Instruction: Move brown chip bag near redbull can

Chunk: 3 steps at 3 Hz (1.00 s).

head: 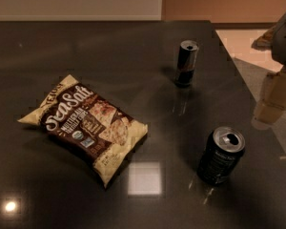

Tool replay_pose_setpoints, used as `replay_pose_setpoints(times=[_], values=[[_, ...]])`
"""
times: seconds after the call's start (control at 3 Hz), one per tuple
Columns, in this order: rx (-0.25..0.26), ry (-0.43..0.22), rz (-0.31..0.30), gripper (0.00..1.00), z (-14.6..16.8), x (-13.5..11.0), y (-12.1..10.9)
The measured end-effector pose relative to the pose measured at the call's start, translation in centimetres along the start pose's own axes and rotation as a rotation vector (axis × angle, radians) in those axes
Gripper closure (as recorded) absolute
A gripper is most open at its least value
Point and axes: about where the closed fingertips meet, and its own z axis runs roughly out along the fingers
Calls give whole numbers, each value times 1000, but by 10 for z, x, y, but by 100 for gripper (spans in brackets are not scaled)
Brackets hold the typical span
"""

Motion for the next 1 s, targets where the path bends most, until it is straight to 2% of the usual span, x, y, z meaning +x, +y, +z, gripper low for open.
replay_pose_setpoints(times=[0.33,0.67,1.0], values=[[0,0,0,0,0,0,0],[-7,-9,-28,0,-1,-9,1],[-40,-55,-78,0,-2,-33,5]])
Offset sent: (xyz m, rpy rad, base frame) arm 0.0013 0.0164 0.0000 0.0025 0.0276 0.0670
